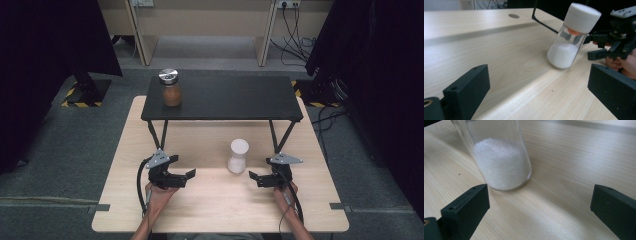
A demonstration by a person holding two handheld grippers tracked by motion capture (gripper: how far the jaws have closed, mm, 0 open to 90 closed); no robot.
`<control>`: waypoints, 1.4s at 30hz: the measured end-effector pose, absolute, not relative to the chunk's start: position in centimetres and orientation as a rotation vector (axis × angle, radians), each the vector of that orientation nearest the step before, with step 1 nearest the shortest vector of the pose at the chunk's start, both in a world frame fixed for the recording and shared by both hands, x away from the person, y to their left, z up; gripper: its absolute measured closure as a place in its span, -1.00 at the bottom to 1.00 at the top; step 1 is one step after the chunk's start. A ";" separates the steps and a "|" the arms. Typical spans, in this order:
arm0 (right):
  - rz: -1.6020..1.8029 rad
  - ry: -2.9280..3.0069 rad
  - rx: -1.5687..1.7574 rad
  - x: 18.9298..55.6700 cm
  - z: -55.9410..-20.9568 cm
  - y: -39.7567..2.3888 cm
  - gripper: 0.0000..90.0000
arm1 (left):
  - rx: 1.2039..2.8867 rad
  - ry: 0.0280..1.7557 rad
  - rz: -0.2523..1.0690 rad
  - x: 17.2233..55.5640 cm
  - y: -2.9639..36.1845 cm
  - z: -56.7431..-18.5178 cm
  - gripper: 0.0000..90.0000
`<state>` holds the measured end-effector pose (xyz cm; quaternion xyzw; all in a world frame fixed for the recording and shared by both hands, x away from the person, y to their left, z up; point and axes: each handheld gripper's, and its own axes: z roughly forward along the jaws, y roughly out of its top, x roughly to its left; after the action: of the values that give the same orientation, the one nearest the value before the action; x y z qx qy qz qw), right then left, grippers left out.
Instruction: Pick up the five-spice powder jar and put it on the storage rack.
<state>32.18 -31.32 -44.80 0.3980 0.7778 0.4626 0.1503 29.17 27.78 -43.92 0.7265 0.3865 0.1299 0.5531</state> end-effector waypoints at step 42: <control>1.323 2.240 1.135 32.2 -44.8 -31.2 -0.95 | 1.737 0.925 0.302 29.9 27.9 -47.3 -0.91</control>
<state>32.18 -31.23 -44.76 0.3955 0.7801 0.4606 0.1511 29.90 27.85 -47.32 0.7321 0.3898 0.1273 0.5440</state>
